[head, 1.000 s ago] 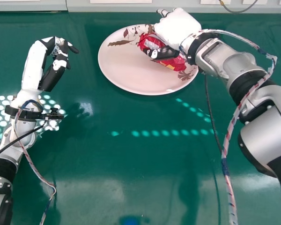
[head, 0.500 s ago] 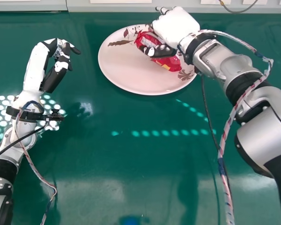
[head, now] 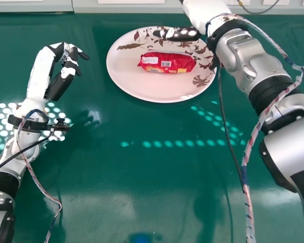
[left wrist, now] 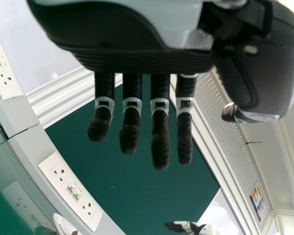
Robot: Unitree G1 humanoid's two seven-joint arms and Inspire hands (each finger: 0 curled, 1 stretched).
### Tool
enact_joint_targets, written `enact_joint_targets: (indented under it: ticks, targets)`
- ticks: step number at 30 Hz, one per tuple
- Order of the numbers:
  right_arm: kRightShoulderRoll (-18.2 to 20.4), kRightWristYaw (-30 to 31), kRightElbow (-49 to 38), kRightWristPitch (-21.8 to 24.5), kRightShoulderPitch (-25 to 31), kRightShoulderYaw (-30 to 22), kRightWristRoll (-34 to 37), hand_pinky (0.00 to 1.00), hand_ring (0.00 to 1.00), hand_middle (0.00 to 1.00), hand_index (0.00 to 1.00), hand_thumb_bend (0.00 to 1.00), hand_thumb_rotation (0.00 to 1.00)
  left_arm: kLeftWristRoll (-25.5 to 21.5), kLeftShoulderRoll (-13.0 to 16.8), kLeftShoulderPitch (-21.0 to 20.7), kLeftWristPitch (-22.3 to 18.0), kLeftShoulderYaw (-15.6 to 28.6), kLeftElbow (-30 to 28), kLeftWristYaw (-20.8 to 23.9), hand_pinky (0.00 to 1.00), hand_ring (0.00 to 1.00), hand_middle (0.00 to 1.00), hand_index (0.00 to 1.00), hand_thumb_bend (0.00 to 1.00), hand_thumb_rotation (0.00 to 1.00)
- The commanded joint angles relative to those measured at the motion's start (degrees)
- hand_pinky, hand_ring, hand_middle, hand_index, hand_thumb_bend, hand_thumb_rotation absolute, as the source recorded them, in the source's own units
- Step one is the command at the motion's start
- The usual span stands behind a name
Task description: Pick up biscuit and place it in the plate
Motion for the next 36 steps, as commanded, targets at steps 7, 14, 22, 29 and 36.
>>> enact_joint_targets:
  ticks: [7,14,22,29,36]
  targets:
    - [-3.7,13.7,-28.4,16.2,13.4,-13.6,11.0,0.69,0.90,1.00,1.00,0.84,0.45,1.7,-1.7,-0.3,1.5,-1.4,-0.2,1.8,0.11,0.15,0.22,0.47,0.48,0.08]
    - [-4.0,14.9,-56.0,25.2,29.6,-25.5,16.9,0.68,0.86,0.93,0.94,0.81,0.40,3.3,-3.0,-1.9,2.1,-2.3,1.3,3.5,0.10,0.16,0.22,0.47,0.48,0.09]
    - [-0.3,16.7,-79.2,30.7,44.4,-36.4,27.2,0.71,0.84,0.89,0.90,0.64,0.32,3.9,-4.6,-3.8,3.2,-3.3,4.1,5.7,0.04,0.12,0.20,0.47,0.48,0.09]
    - [2.7,17.5,-92.1,36.0,52.2,-41.4,34.5,0.72,0.84,0.88,0.87,0.43,0.34,3.7,-5.3,-4.4,3.1,-4.0,5.1,5.6,0.03,0.12,0.20,0.47,0.48,0.09]
    - [10.1,14.8,-99.1,35.3,60.4,-45.3,42.8,0.80,0.89,0.90,0.90,0.34,0.20,5.2,-5.6,-4.2,3.7,-5.0,4.8,8.8,0.05,0.15,0.23,0.47,0.48,0.09]
